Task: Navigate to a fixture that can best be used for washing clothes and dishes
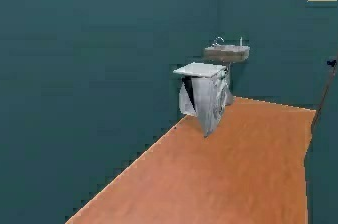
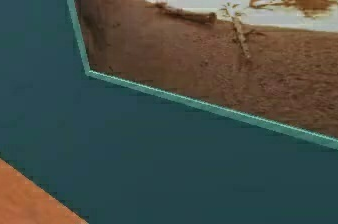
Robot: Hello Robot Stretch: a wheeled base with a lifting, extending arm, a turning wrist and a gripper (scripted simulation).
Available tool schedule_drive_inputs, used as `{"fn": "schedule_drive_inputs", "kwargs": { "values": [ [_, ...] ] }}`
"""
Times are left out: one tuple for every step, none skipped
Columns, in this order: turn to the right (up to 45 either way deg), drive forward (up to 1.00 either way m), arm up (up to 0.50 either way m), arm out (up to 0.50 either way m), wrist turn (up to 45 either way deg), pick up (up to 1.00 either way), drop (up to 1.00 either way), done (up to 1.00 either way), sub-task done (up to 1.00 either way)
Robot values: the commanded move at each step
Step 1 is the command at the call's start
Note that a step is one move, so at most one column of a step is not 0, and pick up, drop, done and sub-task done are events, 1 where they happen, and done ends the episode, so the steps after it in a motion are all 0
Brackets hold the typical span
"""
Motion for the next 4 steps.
{"fn": "schedule_drive_inputs", "kwargs": {
  "values": [
    [27.0, 0.0, 0.0, 0.0, 0.0, 0.0, 0.0, 0.0, 0.0],
    [0.0, 1.0, 0.0, 0.0, 0.0, 0.0, 0.0, 0.0, 0.0],
    [0.0, 1.0, 0.0, 0.0, 0.0, 0.0, 0.0, 0.0, 0.0],
    [3.0, 0.0, 0.0, 0.0, 0.0, 0.0, 0.0, 0.0, 0.0]
  ]
}}
